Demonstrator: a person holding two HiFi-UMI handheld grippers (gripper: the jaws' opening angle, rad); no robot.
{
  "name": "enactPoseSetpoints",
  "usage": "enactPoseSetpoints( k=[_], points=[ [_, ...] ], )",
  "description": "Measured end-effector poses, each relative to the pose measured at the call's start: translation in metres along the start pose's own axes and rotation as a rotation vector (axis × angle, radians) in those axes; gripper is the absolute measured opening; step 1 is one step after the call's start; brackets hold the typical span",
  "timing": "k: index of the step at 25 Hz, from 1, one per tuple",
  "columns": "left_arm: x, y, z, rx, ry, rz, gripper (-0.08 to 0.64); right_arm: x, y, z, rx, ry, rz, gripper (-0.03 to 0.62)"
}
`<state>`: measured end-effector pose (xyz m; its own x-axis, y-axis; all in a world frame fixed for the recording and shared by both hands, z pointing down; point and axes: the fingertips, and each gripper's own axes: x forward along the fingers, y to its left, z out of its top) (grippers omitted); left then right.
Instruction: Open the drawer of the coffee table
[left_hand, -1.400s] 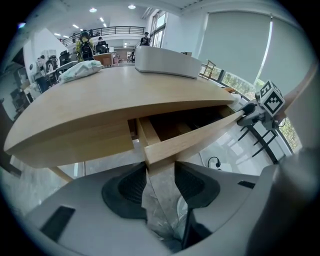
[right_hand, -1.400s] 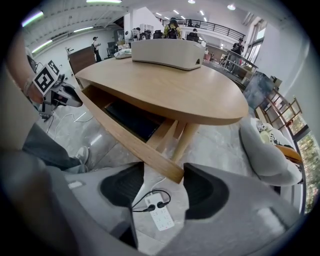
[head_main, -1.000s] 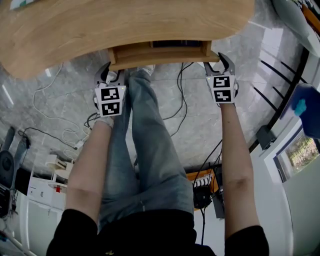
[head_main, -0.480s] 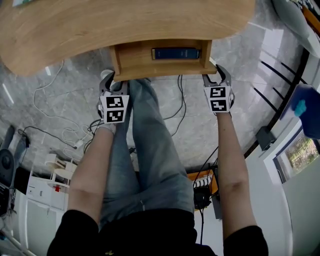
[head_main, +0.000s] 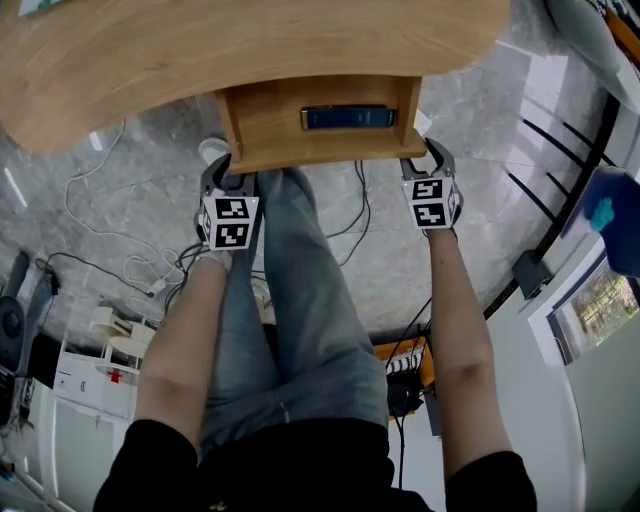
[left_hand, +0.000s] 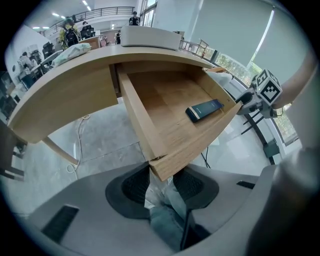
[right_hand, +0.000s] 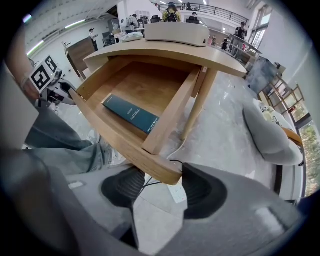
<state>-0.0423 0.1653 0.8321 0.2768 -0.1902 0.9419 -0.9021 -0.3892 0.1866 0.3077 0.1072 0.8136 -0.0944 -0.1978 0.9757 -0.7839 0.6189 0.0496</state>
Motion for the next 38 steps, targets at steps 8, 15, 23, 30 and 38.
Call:
enactPoseSetpoints(
  k=[8,15,23,30,38],
  points=[
    [0.012,0.001,-0.005,0.034,0.027,-0.009,0.156,0.013,0.002,-0.005,-0.008,0.032,0.012,0.224],
    [0.013,0.004,-0.006,0.049,0.021,-0.007,0.156,0.015,0.004,-0.004,-0.009,0.035,0.003,0.224],
    [0.013,0.002,-0.007,0.065,0.035,-0.027,0.156,0.014,0.003,-0.006,-0.009,0.062,-0.010,0.221],
    [0.009,-0.004,-0.020,0.080,0.061,-0.037,0.156,0.011,0.012,-0.016,-0.012,0.087,-0.006,0.218],
    [0.016,-0.004,-0.022,0.096,0.079,-0.044,0.158,0.019,0.013,-0.020,-0.005,0.102,-0.007,0.218]
  ],
)
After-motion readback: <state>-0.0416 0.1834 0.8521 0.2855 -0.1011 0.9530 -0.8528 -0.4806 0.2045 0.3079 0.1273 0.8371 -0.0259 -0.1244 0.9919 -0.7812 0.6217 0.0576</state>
